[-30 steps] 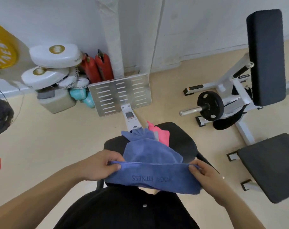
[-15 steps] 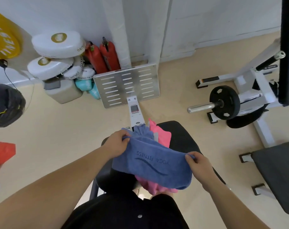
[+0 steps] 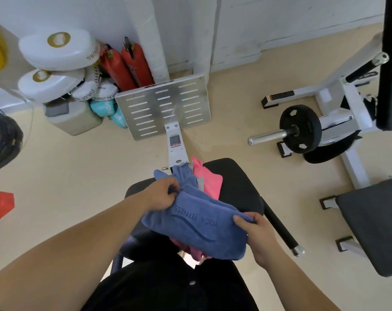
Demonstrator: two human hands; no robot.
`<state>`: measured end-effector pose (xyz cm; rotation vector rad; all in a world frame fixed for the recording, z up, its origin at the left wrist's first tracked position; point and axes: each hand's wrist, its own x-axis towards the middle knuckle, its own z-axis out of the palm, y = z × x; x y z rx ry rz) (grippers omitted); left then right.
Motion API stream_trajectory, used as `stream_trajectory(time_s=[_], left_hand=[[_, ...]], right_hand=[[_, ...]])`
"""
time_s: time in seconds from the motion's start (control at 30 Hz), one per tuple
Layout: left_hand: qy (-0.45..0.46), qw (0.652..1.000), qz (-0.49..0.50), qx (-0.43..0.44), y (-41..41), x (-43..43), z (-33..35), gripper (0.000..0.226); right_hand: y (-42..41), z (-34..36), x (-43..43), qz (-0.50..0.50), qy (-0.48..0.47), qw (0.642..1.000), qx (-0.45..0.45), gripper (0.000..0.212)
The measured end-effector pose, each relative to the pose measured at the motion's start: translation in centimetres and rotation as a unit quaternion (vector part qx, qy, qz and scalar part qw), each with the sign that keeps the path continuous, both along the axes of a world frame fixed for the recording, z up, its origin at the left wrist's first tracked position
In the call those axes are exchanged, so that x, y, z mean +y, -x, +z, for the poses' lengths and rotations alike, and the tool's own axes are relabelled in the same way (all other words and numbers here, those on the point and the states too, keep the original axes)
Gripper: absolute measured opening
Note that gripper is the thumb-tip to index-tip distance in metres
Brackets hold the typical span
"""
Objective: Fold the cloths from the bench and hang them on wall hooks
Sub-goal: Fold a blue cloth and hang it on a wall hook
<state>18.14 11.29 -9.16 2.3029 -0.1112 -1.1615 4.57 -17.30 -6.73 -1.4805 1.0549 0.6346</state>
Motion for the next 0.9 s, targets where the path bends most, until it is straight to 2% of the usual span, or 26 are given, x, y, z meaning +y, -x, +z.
stream_trajectory(time_s=[0.1, 0.17, 0.27, 0.33, 0.37, 0.47, 0.6, 0.73, 0.9], left_hand=[[-0.025, 0.998, -0.037, -0.038, -0.1, 0.3, 0.8, 0.014], [-0.034, 0.996, -0.034, -0.081, 0.2, 0.9, 1.3, 0.006], [-0.002, 0.990, -0.006, -0.141, 0.4, 2.2, 2.3, 0.005], [0.034, 0.987, 0.018, -0.155, 0.8, 3.2, 3.4, 0.014], [0.050, 0.986, 0.036, -0.156, 0.9, 3.8, 4.1, 0.018], [0.067, 0.989, 0.050, -0.126, 1.3, 5.5, 5.9, 0.023], [0.076, 0.990, 0.036, -0.109, 1.7, 7.2, 8.4, 0.015], [0.080, 0.991, 0.060, -0.087, 2.0, 7.9, 10.4, 0.014], [0.125, 0.981, 0.108, -0.102, 2.7, 8.0, 14.9, 0.009]], right_hand=[[-0.1, 0.3, -0.3, -0.018, -0.032, 0.999, -0.018, 0.021], [0.0, 0.1, -0.2, -0.001, -0.008, 1.000, -0.025, 0.022], [-0.1, -0.1, 0.0, 0.030, 0.022, 0.999, -0.027, 0.029], [-0.4, 0.1, 0.2, 0.022, -0.017, 0.999, -0.021, 0.041], [-0.5, 0.2, 0.1, 0.025, -0.038, 0.999, -0.018, 0.042], [-0.7, 1.4, -0.5, 0.096, -0.064, 0.993, -0.018, 0.029], [-0.7, 4.5, -0.9, 0.170, -0.056, 0.983, -0.029, 0.017], [-0.6, 7.2, -1.0, 0.185, -0.007, 0.980, -0.076, 0.023], [0.4, 12.2, -0.7, 0.205, 0.028, 0.966, -0.157, 0.024]])
